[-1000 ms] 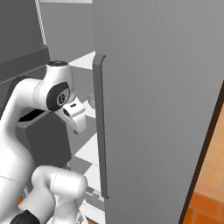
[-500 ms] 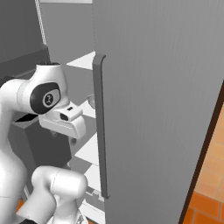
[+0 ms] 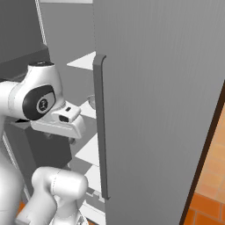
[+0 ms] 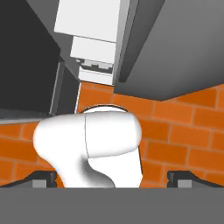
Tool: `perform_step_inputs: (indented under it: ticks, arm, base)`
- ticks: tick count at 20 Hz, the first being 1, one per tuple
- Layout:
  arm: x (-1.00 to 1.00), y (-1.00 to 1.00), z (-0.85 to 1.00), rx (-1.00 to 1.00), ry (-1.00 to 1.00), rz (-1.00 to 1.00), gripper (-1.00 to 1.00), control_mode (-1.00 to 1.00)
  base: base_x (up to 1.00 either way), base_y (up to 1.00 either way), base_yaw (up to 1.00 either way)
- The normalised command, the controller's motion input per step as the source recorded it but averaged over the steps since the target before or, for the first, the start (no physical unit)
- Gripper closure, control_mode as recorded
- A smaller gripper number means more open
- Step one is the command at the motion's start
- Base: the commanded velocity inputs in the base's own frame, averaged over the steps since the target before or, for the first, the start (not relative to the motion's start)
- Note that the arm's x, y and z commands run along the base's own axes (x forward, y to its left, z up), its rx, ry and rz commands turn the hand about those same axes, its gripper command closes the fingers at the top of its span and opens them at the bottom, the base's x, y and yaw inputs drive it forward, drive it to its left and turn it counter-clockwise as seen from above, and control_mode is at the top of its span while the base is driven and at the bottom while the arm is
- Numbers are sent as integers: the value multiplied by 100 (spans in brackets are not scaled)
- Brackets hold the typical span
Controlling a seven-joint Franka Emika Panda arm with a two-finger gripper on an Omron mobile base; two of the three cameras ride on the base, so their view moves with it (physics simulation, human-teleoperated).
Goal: Take the meat container that has the shrimp and place it on the second highest rack of the freezer. Then take the vegetable container that has the cucumber and mushroom and place it on the highest rack of the freezer.
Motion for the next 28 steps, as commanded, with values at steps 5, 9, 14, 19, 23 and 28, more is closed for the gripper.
perform_step_inputs:
  ticks: [5, 9, 14, 19, 23, 28]
  arm:
    - [-46, 26, 22, 0, 0, 1, -100, -100]
    - [-9, 15, 0, 0, -2, 0, -100, -100]
    - [-3, 15, 0, 0, -3, 0, -100, -100]
    - [0, 0, 0, 0, 0, 0, -100, 100]
    - [0, 0, 0, 0, 0, 0, -100, 100]
    - [0, 0, 0, 0, 0, 0, -100, 100]
  base:
    - [0, 0, 0]
    - [0, 0, 0]
    - [0, 0, 0]
    - [-62, -44, 20]
    - [-14, -87, 61]
    - [-19, -6, 91]
